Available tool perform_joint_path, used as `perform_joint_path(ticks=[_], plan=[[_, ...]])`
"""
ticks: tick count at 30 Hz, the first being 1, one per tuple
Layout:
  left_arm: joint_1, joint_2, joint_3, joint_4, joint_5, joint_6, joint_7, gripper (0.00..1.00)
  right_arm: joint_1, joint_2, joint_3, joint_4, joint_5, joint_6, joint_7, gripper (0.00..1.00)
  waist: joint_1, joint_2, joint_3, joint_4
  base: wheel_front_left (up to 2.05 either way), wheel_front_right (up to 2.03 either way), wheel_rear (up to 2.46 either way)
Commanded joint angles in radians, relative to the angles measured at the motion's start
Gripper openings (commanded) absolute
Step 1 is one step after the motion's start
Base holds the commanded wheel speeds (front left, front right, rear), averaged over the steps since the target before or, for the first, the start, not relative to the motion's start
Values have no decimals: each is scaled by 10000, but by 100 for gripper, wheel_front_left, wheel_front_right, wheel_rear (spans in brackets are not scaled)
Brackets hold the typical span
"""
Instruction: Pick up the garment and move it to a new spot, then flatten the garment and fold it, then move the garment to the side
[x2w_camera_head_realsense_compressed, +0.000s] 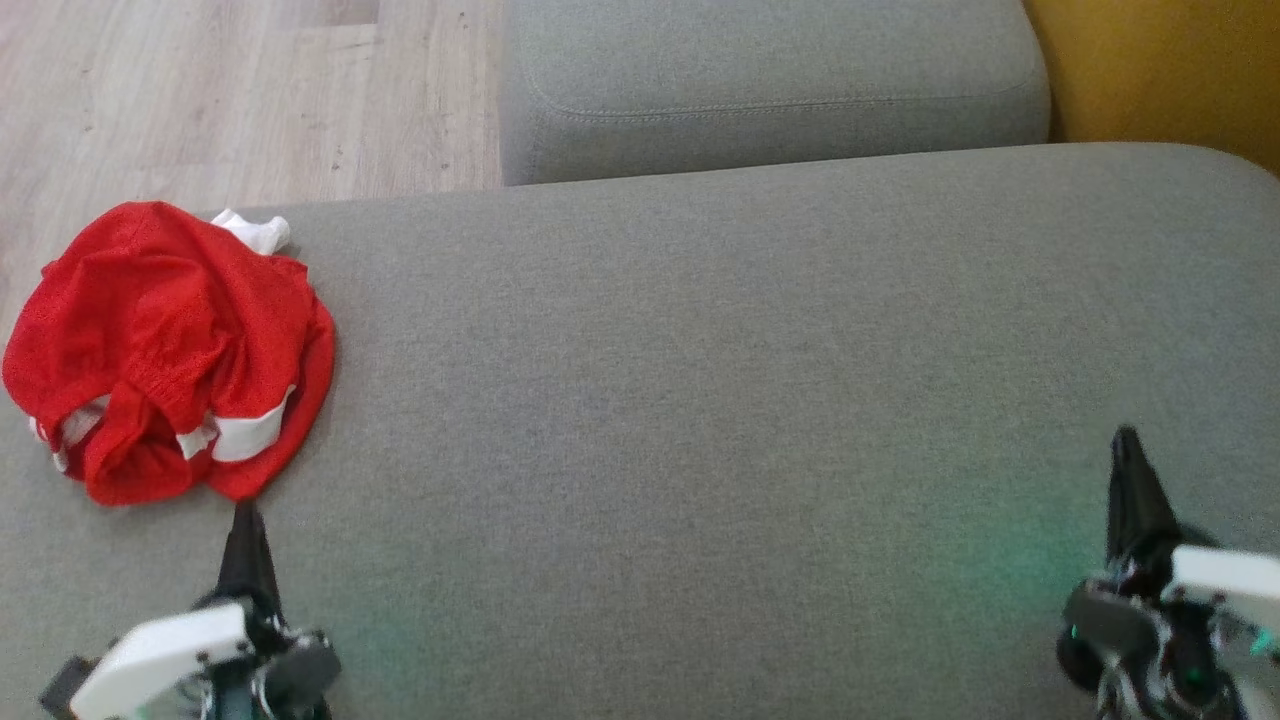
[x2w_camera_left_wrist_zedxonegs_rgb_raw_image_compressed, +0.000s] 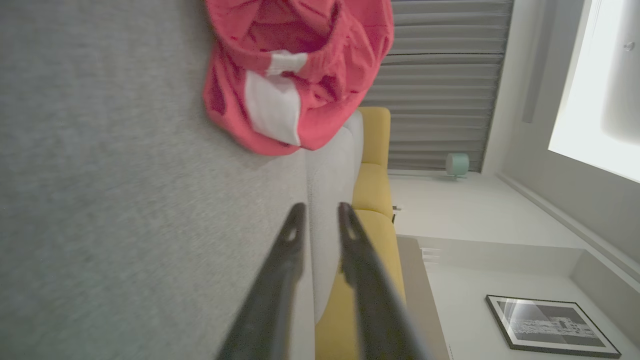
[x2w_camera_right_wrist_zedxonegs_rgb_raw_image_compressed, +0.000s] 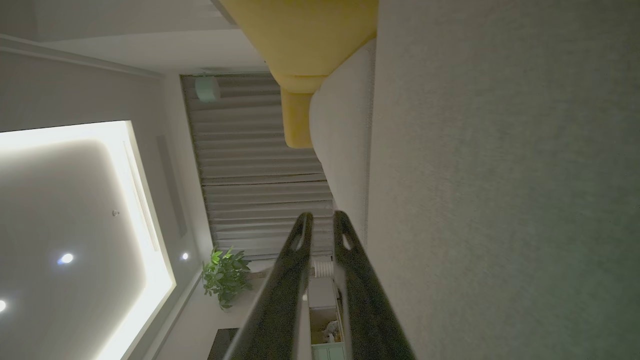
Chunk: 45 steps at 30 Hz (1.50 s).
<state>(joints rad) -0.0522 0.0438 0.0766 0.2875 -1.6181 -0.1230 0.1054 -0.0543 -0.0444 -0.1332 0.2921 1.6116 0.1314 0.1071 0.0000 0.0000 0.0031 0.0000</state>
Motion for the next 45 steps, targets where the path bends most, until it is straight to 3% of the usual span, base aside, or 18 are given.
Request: perform_joint_path(ticks=[1,13,45], plan=[[0,0,0,0,1,0,-1,100,0,0,1,0,0,0,0,100,0,0,0,0,0,0,0],[206,-21,-166,378,716,-6,-304,100,191,43,257,363,-628,-1,-306,100,0,0,-18,6,0,0,0],[218,2,-676,-560,4893,359,-1214,100,-38,15,1513,-134,-5392,-2,-1220,100,0,0,-21,81,0,0,0]])
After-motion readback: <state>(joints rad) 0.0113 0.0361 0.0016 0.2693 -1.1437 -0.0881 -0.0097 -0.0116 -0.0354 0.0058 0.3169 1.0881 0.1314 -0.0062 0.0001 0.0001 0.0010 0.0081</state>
